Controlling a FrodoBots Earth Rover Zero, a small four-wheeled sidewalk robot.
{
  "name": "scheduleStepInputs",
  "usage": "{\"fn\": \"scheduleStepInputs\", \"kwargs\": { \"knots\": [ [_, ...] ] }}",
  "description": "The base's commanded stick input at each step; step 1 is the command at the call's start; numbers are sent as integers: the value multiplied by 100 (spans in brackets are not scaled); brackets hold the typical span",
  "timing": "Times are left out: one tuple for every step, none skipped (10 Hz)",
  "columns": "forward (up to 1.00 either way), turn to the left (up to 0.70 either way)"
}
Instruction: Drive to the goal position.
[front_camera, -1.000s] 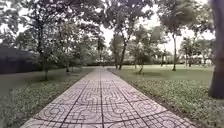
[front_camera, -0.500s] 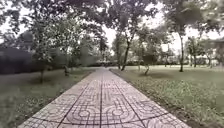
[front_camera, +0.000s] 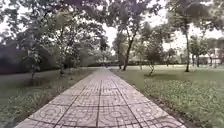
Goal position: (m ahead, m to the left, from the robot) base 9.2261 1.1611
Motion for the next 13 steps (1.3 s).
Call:
{"fn": "scheduleStepInputs", "kwargs": {
  "knots": [
    [100, 17],
    [100, 0],
    [100, 0],
    [100, 0],
    [100, 0],
    [100, 8],
    [100, 23],
    [100, 4],
    [100, 0],
    [100, 0],
    [100, 0],
    [100, 0],
    [100, 0]
  ]
}}
